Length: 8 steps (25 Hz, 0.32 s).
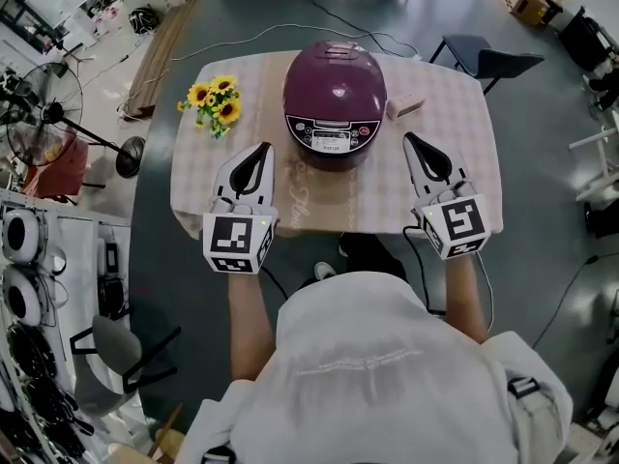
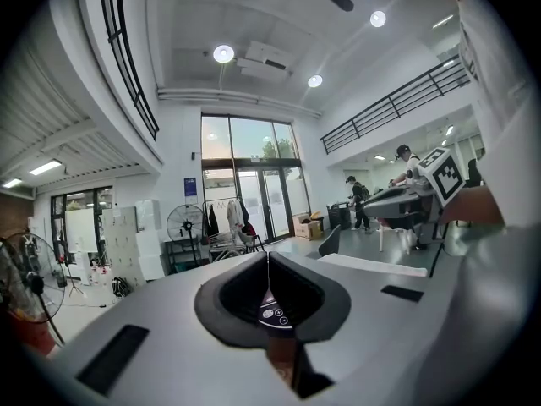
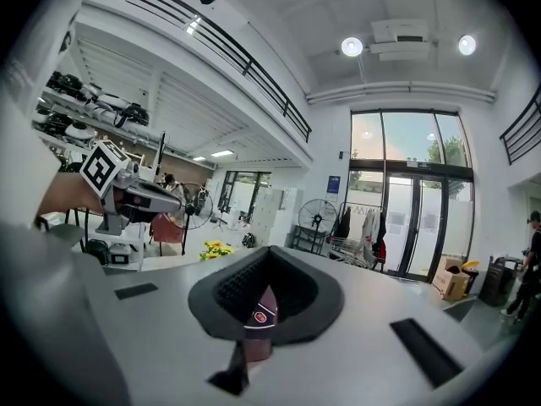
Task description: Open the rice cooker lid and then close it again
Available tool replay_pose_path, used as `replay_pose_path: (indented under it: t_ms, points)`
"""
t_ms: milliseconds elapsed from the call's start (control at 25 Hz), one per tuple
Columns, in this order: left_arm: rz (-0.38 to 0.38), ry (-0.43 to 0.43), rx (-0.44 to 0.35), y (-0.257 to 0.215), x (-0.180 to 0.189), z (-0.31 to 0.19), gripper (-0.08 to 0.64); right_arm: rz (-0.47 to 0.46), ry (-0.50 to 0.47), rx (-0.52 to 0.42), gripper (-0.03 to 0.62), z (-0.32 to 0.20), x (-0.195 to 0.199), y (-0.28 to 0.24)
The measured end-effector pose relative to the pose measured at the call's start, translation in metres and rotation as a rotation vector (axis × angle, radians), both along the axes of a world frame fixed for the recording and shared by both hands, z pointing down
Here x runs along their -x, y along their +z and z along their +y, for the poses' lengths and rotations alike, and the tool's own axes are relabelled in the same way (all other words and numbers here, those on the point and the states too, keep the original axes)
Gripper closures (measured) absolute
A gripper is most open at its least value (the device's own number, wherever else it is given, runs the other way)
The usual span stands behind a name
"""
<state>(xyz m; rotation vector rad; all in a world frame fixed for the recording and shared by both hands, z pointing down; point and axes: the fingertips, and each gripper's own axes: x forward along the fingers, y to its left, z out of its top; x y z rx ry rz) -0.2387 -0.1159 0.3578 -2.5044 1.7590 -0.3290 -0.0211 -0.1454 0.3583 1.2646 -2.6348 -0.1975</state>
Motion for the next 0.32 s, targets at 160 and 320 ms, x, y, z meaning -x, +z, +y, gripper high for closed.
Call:
replay_pose_path:
  t_ms: [160, 320]
  points:
    - [0.001, -0.014, 0.007, 0.003, 0.005, 0.0, 0.543, -0.002, 0.004, 0.01, 0.568, -0.002, 0.0, 0.005]
    - [0.004, -0.02, 0.012, 0.006, 0.011, 0.0, 0.543, -0.003, 0.011, 0.016, 0.568, -0.004, 0.001, 0.009]
